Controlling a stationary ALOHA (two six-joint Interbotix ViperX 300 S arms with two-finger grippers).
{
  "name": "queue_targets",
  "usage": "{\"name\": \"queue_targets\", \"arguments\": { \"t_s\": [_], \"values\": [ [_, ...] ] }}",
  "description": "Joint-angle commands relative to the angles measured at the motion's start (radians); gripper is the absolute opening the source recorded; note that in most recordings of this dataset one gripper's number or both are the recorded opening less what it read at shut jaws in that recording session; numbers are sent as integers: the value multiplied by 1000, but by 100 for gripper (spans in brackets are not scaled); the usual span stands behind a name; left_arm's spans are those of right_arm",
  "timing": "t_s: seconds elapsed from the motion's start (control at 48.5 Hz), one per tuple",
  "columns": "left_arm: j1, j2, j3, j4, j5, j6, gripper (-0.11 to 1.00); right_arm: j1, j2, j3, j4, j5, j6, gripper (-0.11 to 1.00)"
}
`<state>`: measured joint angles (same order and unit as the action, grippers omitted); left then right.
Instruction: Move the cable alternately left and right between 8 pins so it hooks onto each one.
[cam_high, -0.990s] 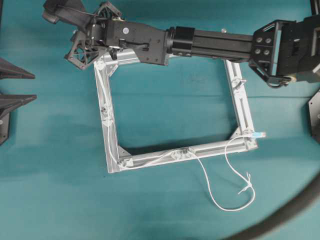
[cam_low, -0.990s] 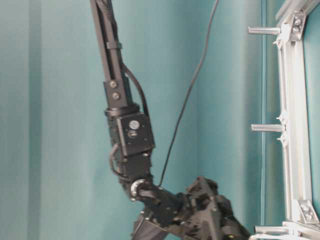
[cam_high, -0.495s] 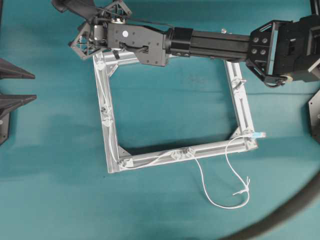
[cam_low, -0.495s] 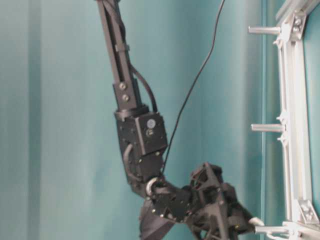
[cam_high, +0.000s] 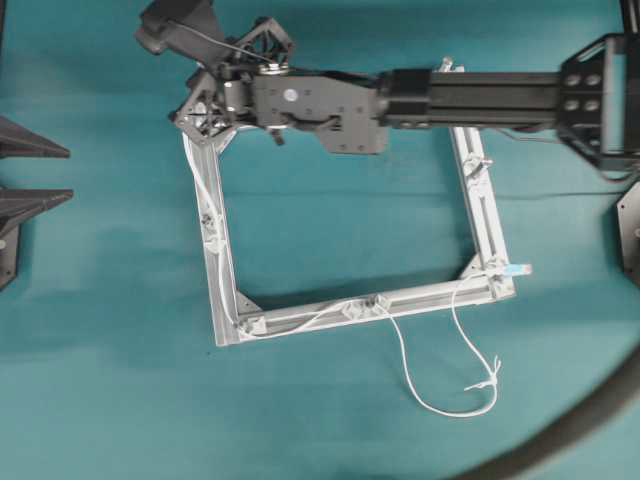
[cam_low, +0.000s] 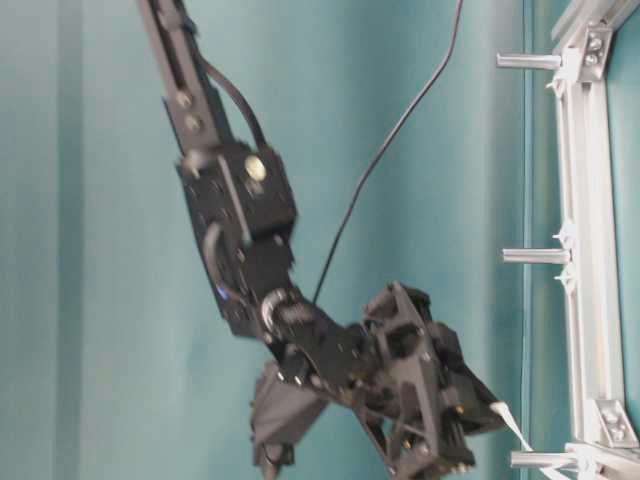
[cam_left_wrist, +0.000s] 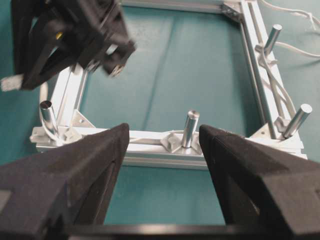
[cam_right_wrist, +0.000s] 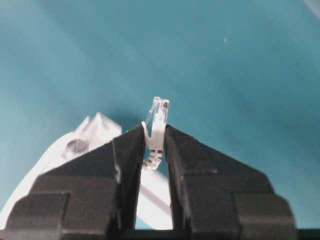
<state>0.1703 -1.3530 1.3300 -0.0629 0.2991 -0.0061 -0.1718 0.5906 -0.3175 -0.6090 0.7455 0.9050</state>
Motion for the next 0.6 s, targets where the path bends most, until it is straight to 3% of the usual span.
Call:
{"name": "queue_targets", "arguments": {
  "t_s": [0.0,0.309,0.577],
  "values": [
    [0,8,-9,2,-5,3,71,31,-87,46,-6,-25,2,16],
    [0,8,-9,2,-5,3,71,104,-198,201,-2,-141,-2,16],
    [0,8,-9,2,-5,3,71,107,-259,327,6,-258,-5,16]
  ]
}}
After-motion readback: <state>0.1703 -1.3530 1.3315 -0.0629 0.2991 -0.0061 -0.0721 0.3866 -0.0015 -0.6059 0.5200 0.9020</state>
